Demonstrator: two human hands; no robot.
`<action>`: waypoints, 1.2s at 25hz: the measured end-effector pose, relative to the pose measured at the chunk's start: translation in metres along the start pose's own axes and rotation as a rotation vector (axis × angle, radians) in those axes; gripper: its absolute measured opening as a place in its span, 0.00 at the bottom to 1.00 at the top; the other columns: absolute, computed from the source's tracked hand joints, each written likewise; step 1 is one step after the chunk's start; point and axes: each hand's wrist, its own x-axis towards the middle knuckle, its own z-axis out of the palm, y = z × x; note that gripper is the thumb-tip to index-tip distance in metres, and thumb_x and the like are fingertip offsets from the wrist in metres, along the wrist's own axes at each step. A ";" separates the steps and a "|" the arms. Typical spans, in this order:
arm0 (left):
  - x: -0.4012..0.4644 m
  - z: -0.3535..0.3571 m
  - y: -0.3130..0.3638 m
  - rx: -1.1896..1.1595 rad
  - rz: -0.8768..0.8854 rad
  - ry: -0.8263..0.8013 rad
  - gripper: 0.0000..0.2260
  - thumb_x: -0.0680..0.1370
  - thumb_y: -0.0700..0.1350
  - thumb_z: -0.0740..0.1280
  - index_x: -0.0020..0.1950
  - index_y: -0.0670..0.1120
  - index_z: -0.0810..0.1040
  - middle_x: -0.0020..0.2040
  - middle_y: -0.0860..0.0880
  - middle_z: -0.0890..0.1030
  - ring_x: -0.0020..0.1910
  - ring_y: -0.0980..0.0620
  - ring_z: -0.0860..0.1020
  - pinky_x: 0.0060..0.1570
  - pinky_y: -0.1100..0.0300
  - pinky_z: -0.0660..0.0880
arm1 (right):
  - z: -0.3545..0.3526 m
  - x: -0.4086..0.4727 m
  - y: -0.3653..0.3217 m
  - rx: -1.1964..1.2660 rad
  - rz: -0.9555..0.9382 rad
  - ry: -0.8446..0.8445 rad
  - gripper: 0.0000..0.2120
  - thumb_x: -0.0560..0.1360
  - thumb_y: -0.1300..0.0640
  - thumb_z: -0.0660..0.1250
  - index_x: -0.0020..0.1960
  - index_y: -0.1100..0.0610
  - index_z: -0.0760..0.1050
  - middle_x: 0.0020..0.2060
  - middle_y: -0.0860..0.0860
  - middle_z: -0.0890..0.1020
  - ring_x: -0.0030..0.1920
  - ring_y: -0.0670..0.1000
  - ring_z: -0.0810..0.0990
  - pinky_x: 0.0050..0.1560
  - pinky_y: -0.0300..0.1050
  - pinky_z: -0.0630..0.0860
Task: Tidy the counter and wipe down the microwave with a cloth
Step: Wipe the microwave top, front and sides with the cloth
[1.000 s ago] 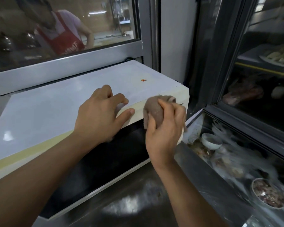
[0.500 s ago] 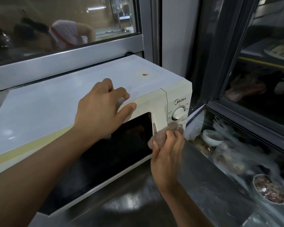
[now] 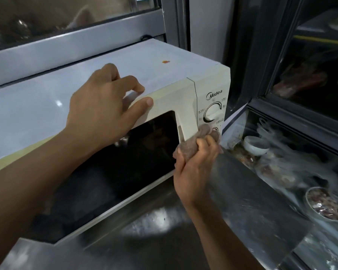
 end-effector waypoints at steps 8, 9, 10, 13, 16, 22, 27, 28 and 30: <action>0.000 -0.001 0.002 0.002 -0.010 0.001 0.21 0.73 0.63 0.58 0.57 0.53 0.79 0.46 0.49 0.71 0.44 0.51 0.71 0.39 0.55 0.67 | 0.011 -0.039 0.018 0.271 0.423 -0.108 0.19 0.73 0.69 0.62 0.60 0.60 0.60 0.63 0.60 0.62 0.60 0.63 0.71 0.52 0.64 0.76; 0.000 0.000 0.003 0.004 -0.007 0.003 0.21 0.73 0.63 0.58 0.57 0.53 0.79 0.46 0.49 0.71 0.44 0.52 0.71 0.39 0.55 0.66 | 0.008 -0.037 0.016 0.318 0.489 -0.123 0.16 0.74 0.69 0.62 0.58 0.60 0.62 0.62 0.55 0.61 0.59 0.58 0.72 0.49 0.63 0.78; 0.000 0.000 0.003 0.007 -0.005 0.004 0.21 0.73 0.63 0.58 0.57 0.53 0.79 0.46 0.49 0.71 0.44 0.52 0.71 0.39 0.55 0.66 | 0.005 -0.034 0.014 0.374 0.524 -0.126 0.14 0.74 0.70 0.61 0.54 0.58 0.64 0.59 0.50 0.62 0.55 0.52 0.73 0.44 0.61 0.79; -0.002 -0.001 0.003 0.007 -0.004 0.001 0.21 0.74 0.63 0.59 0.56 0.53 0.79 0.46 0.48 0.72 0.44 0.50 0.73 0.38 0.57 0.66 | -0.011 -0.024 0.002 0.431 0.587 -0.178 0.15 0.75 0.69 0.60 0.44 0.50 0.61 0.54 0.49 0.64 0.51 0.51 0.75 0.42 0.59 0.81; -0.002 -0.001 0.004 0.002 -0.002 0.003 0.19 0.75 0.63 0.61 0.57 0.52 0.79 0.46 0.47 0.73 0.46 0.47 0.75 0.38 0.56 0.67 | -0.029 -0.008 -0.008 0.375 0.520 -0.206 0.11 0.76 0.66 0.58 0.52 0.51 0.63 0.58 0.52 0.67 0.56 0.55 0.74 0.53 0.60 0.78; -0.001 -0.001 0.004 -0.010 -0.025 -0.010 0.21 0.72 0.63 0.58 0.56 0.54 0.79 0.45 0.49 0.73 0.46 0.48 0.75 0.38 0.57 0.70 | -0.039 0.033 -0.024 0.302 0.260 -0.099 0.18 0.77 0.62 0.57 0.66 0.56 0.71 0.63 0.42 0.67 0.65 0.42 0.68 0.65 0.28 0.64; -0.001 0.001 0.003 -0.006 -0.021 -0.001 0.19 0.73 0.63 0.59 0.55 0.54 0.79 0.45 0.49 0.72 0.45 0.49 0.75 0.37 0.57 0.69 | -0.039 0.011 -0.008 0.308 0.554 -0.239 0.17 0.78 0.66 0.57 0.66 0.60 0.70 0.66 0.51 0.67 0.65 0.51 0.70 0.62 0.58 0.73; -0.001 0.000 0.003 -0.002 -0.020 -0.002 0.20 0.73 0.63 0.59 0.55 0.54 0.79 0.45 0.49 0.72 0.45 0.49 0.75 0.37 0.57 0.69 | -0.041 0.014 -0.010 0.302 0.533 -0.227 0.17 0.77 0.68 0.58 0.65 0.60 0.71 0.65 0.51 0.69 0.64 0.51 0.71 0.63 0.57 0.73; 0.000 0.000 0.002 0.005 -0.012 -0.013 0.20 0.73 0.63 0.58 0.55 0.53 0.79 0.44 0.49 0.72 0.45 0.49 0.75 0.36 0.58 0.68 | -0.046 0.031 -0.022 0.315 0.456 -0.166 0.16 0.76 0.67 0.59 0.62 0.55 0.74 0.60 0.48 0.75 0.60 0.47 0.74 0.61 0.50 0.74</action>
